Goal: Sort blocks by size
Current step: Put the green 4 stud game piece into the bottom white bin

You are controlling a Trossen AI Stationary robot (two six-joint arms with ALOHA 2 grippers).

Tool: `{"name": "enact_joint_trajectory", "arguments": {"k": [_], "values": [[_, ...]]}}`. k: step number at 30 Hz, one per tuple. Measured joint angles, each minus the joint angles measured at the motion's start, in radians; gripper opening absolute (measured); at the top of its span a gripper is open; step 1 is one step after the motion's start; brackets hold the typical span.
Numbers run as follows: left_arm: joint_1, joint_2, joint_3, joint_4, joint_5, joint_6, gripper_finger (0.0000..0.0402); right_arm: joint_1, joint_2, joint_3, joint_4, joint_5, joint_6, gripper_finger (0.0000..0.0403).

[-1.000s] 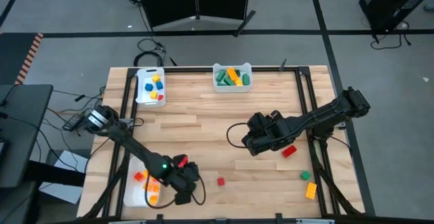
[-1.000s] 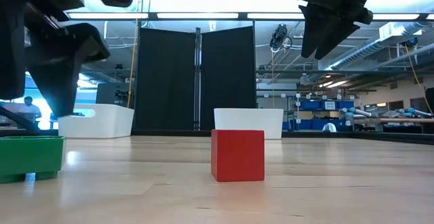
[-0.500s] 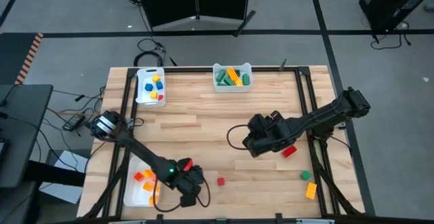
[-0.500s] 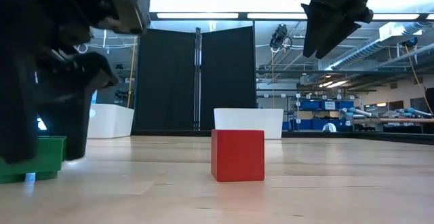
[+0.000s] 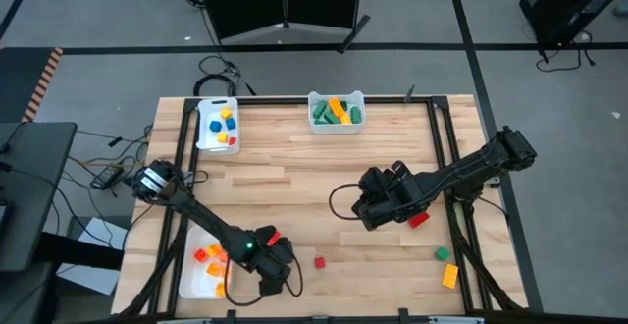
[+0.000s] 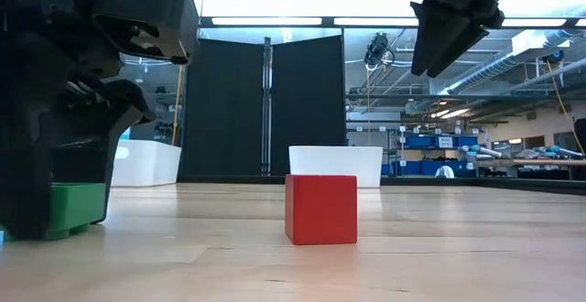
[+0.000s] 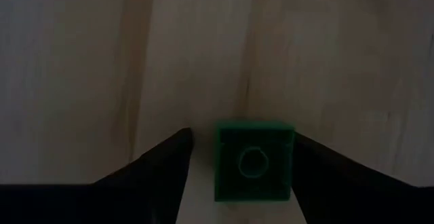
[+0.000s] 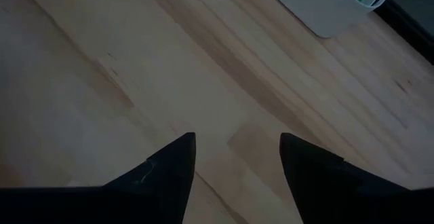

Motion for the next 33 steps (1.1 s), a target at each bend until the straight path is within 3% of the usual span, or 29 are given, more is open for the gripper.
{"name": "enact_joint_trajectory", "arguments": {"k": [12,19,24,33], "values": [[0.001,-0.002,-0.005,0.002,0.020,0.000,0.0143,0.000,0.000,0.000,0.001,0.023,-0.002,0.0226],[0.005,-0.017,-0.006,-0.011,0.076,-0.007,0.0140,0.000,0.000,0.000,0.001,0.024,-0.001,0.0225],[0.018,-0.084,-0.011,-0.148,0.107,-0.037,0.0140,0.000,0.000,0.000,0.002,0.024,-0.001,0.0225],[0.025,-0.303,-0.009,-0.370,0.007,-0.194,0.0140,0.000,0.000,0.000,0.003,0.019,0.025,0.0225]]}}
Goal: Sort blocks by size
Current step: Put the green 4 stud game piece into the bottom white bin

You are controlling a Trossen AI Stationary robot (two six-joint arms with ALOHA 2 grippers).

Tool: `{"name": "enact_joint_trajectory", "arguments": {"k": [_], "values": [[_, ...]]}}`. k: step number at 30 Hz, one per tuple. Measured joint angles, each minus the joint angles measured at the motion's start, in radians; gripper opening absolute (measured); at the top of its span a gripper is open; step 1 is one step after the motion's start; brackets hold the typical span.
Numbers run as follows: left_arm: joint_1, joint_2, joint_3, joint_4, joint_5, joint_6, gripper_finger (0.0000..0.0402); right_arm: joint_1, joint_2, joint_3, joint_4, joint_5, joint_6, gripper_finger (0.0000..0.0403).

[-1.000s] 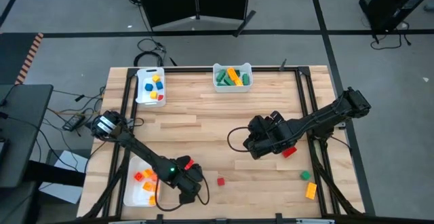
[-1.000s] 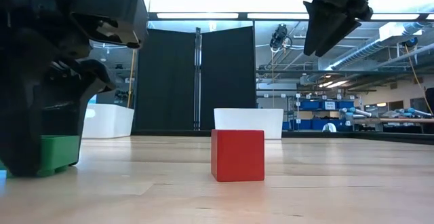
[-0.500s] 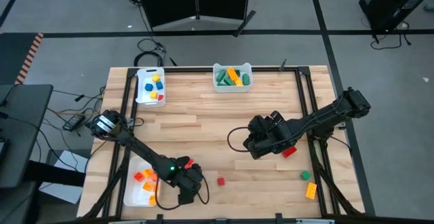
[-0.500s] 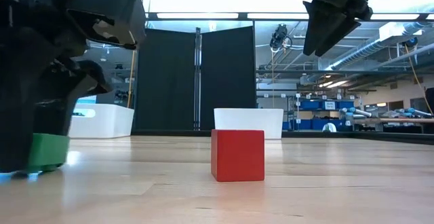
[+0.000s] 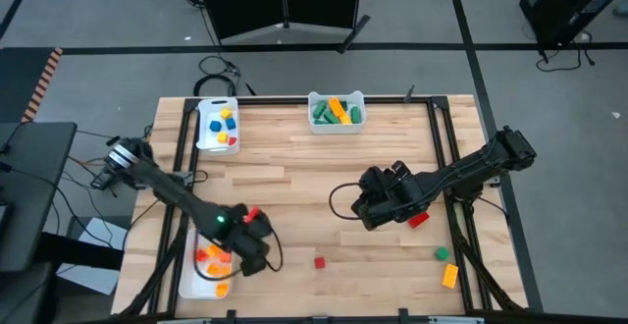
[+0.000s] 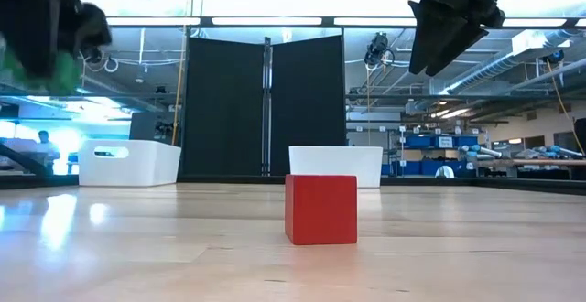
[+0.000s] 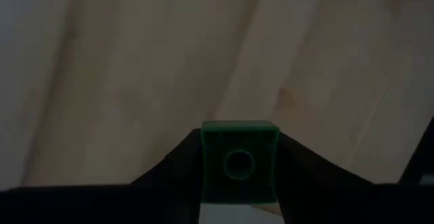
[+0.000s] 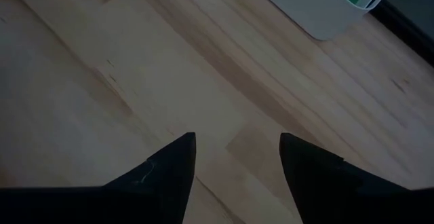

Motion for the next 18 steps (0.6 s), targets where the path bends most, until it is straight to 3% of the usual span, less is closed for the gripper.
{"name": "enact_joint_trajectory", "arguments": {"k": [6,18], "values": [[-0.059,-0.118,0.000,-0.128,-0.019,-0.150,0.0140,0.004,0.000,0.000,0.006,0.000,0.001,0.0225],[-0.248,-0.126,0.000,-0.283,0.015,-0.467,0.0151,0.013,0.000,0.000,0.007,0.000,0.003,0.0225]]}}
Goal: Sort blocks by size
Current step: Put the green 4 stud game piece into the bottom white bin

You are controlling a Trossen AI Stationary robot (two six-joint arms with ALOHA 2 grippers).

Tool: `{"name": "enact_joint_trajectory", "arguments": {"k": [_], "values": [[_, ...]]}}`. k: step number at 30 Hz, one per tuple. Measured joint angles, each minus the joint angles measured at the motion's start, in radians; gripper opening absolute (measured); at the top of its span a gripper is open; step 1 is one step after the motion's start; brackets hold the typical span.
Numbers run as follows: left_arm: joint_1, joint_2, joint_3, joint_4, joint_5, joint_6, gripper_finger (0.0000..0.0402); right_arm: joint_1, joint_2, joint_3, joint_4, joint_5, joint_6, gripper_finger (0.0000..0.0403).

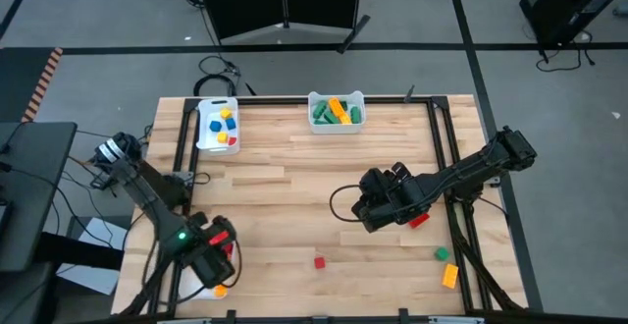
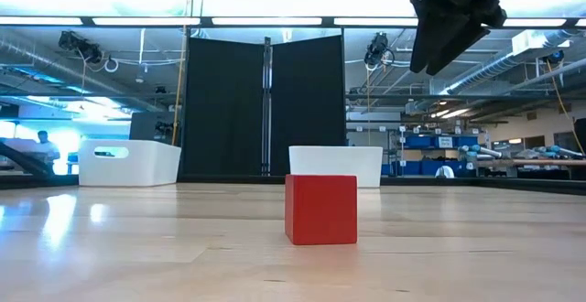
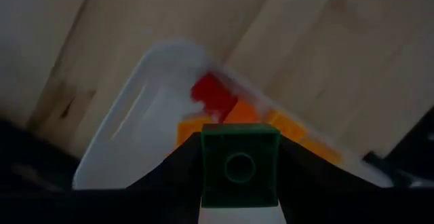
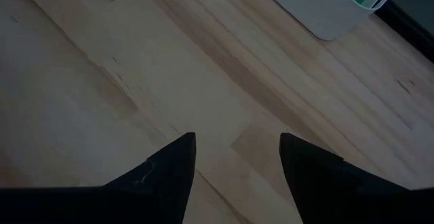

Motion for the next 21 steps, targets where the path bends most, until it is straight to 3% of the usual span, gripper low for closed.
{"name": "enact_joint_trajectory", "arguments": {"k": [4,14,21], "values": [[-0.034,0.000,0.000,0.023,0.003,-0.032,0.0155,0.000,0.000,0.000,0.000,0.003,-0.001,0.0225],[-0.113,0.007,-0.001,0.079,-0.101,-0.070,0.0175,0.000,0.000,0.000,0.022,0.008,-0.001,0.0225],[-0.162,0.007,-0.125,0.193,-0.078,-0.151,0.0177,0.000,0.000,0.000,0.040,0.009,-0.002,0.0225]]}}
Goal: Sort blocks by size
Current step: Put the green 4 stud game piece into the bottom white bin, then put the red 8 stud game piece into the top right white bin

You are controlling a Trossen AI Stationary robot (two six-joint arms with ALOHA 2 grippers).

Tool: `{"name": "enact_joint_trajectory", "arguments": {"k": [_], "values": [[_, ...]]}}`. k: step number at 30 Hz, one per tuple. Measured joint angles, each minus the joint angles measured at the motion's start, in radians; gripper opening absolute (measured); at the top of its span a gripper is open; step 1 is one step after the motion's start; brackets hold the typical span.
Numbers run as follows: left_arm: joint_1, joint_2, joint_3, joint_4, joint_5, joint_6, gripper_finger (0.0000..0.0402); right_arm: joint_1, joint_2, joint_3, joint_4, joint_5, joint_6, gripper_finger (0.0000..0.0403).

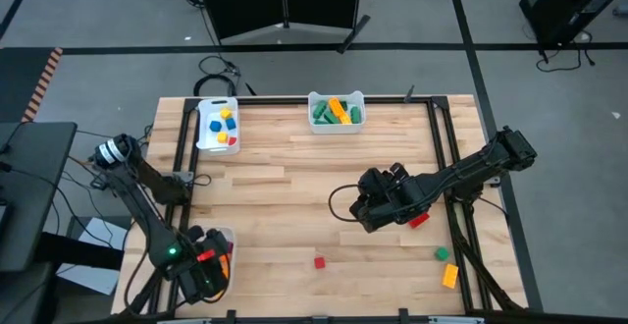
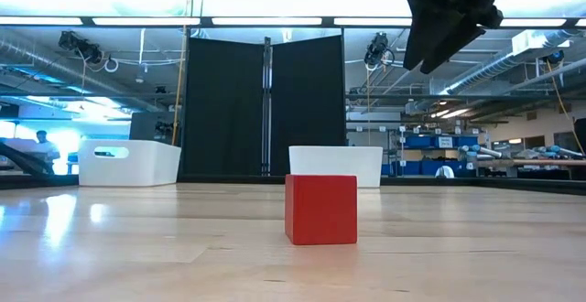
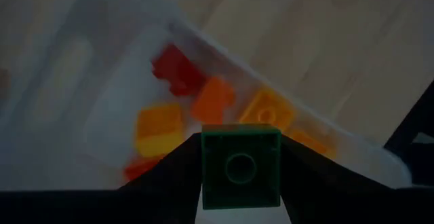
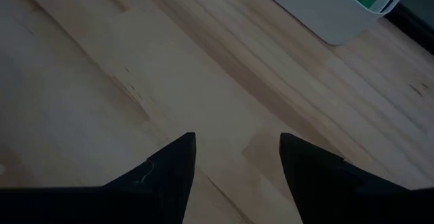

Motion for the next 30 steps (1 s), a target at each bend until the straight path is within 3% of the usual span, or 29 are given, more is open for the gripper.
{"name": "enact_joint_trajectory", "arguments": {"k": [6,15,25,30], "values": [[-0.023,0.000,-0.110,0.141,0.065,-0.074,0.0178,0.000,0.000,0.000,0.001,0.000,0.000,0.0225],[-0.031,0.000,-0.137,0.145,0.072,-0.095,0.0182,0.000,0.000,0.000,0.006,0.000,0.000,0.0225],[-0.031,0.000,-0.137,0.115,0.078,-0.101,0.0256,0.000,0.000,0.000,0.010,0.000,0.000,0.0225],[-0.031,0.000,-0.115,0.090,0.096,-0.098,0.0274,0.000,0.000,0.000,0.013,0.000,0.000,0.0225]]}}
